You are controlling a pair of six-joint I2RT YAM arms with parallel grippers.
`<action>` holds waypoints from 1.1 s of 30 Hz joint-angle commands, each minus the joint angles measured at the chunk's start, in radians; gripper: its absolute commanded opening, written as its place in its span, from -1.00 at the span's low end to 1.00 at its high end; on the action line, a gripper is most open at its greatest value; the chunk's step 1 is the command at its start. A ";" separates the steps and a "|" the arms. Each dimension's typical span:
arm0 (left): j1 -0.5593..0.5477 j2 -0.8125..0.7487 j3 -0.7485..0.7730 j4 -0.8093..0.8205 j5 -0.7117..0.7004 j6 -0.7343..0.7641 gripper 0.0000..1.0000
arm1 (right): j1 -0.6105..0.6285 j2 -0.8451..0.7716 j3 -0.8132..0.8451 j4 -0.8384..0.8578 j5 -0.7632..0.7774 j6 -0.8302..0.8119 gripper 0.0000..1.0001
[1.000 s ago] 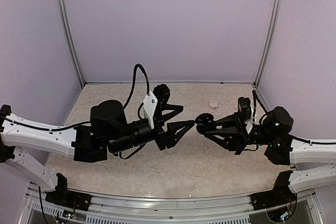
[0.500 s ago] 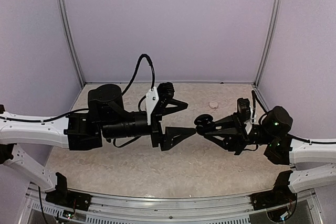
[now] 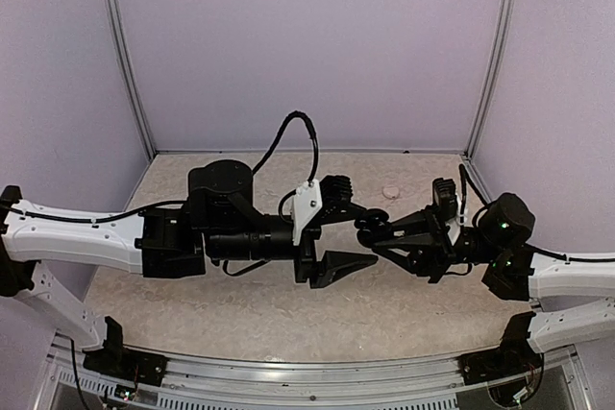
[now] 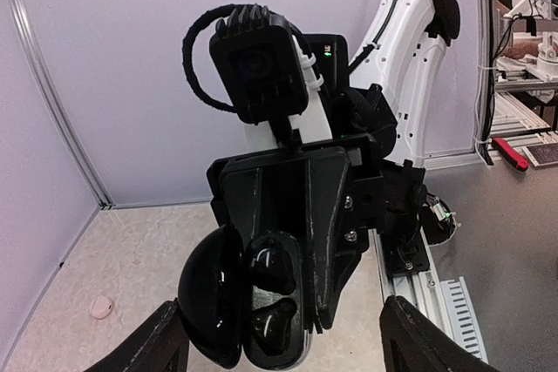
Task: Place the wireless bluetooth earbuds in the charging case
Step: Close the charging case with the earbuds inside.
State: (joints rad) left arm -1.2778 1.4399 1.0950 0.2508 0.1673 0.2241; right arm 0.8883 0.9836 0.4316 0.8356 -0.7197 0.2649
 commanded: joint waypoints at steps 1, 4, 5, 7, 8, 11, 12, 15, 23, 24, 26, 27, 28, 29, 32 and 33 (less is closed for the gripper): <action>-0.035 -0.023 -0.015 0.037 0.007 0.080 0.47 | 0.012 -0.004 0.024 0.016 0.030 0.031 -1.00; -0.060 -0.026 -0.023 0.043 -0.037 0.128 0.44 | 0.012 0.000 0.021 0.018 0.041 0.052 -1.00; -0.069 -0.027 -0.026 0.044 -0.054 0.147 0.43 | 0.012 0.001 0.021 0.020 0.043 0.059 -1.00; -0.084 -0.027 -0.032 0.045 -0.074 0.181 0.41 | 0.012 0.002 0.020 0.023 0.047 0.070 -1.00; -0.092 -0.027 -0.035 0.043 -0.092 0.201 0.39 | 0.012 0.003 0.021 0.024 0.051 0.076 -1.00; -0.116 -0.026 -0.047 0.044 -0.150 0.253 0.37 | 0.012 0.004 0.020 0.025 0.053 0.086 -1.00; -0.123 -0.027 -0.052 0.053 -0.162 0.270 0.36 | 0.011 0.006 0.019 0.024 0.054 0.091 -1.00; -0.133 -0.045 -0.076 0.065 -0.157 0.312 0.30 | 0.010 0.012 0.019 0.029 0.056 0.108 -1.00; -0.156 -0.029 -0.064 -0.003 -0.178 0.396 0.25 | 0.008 0.016 0.031 0.034 0.056 0.130 -1.00; -0.158 -0.026 -0.062 -0.008 -0.195 0.398 0.25 | 0.008 0.017 0.032 0.033 0.053 0.129 -1.00; -0.156 -0.021 -0.064 0.002 -0.220 0.390 0.31 | 0.008 0.017 0.033 0.024 0.049 0.121 -1.00; -0.152 -0.026 -0.070 0.014 -0.231 0.376 0.34 | 0.008 0.015 0.033 0.016 0.055 0.116 -1.00; -0.146 -0.033 -0.074 0.024 -0.240 0.365 0.38 | 0.008 0.015 0.032 0.009 0.059 0.113 -1.00; -0.138 -0.040 -0.078 0.033 -0.248 0.352 0.43 | 0.008 0.014 0.032 0.004 0.064 0.112 -1.00; -0.124 -0.080 -0.110 0.067 -0.304 0.365 0.55 | 0.008 0.013 0.032 -0.014 0.084 0.113 -1.00; -0.122 -0.094 -0.123 0.072 -0.333 0.382 0.58 | 0.008 0.013 0.032 -0.023 0.093 0.113 -1.00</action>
State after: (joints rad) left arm -1.4055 1.4010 1.0210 0.3031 -0.0978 0.5854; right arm 0.9020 0.9977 0.4316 0.8299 -0.6930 0.3691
